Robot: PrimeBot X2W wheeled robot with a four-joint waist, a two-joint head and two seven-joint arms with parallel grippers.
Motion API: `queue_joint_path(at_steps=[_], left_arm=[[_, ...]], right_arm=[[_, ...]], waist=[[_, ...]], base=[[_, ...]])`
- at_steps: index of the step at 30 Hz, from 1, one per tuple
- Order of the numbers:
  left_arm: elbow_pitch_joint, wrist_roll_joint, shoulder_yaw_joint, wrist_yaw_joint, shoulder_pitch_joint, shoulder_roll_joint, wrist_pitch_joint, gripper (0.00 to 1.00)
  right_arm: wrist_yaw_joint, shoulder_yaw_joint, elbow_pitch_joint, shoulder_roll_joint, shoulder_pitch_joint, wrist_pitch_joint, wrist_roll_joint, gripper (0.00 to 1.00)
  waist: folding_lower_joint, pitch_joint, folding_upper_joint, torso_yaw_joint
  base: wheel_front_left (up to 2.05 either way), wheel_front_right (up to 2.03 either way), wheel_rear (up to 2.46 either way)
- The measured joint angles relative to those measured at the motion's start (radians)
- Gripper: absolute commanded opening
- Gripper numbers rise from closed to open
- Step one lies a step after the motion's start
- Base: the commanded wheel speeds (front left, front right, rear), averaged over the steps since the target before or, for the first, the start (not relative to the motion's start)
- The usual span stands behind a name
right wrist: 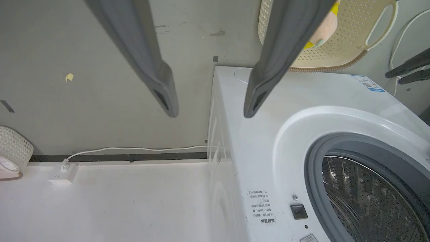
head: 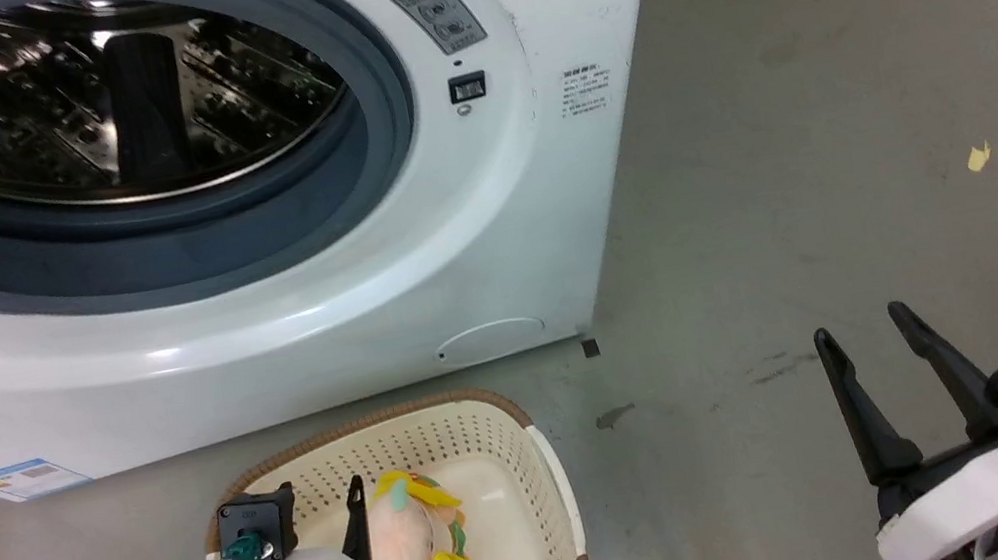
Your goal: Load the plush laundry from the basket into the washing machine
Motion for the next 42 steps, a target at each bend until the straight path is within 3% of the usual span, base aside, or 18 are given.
queue_joint_path(at_steps=[35, 42], left_arm=[[0.364, -0.071, -0.133, -0.042, -0.278, 0.139, 0.165, 1.00], [0.432, -0.074, -0.165, -0.032, -0.337, 0.171, 0.175, 1.00]], right_arm=[[0.000, 0.070, -0.022, 0.000, -0.072, -0.071, 0.124, 1.00], [0.000, 0.080, -0.027, 0.000, -0.084, -0.087, 0.146, 1.00]], waist=[[0.0000, 0.304, 0.0000, -0.128], [0.0000, 0.372, 0.0000, -0.152]], base=[[0.00, 0.00, 0.00], [0.00, 0.00, 0.00]])
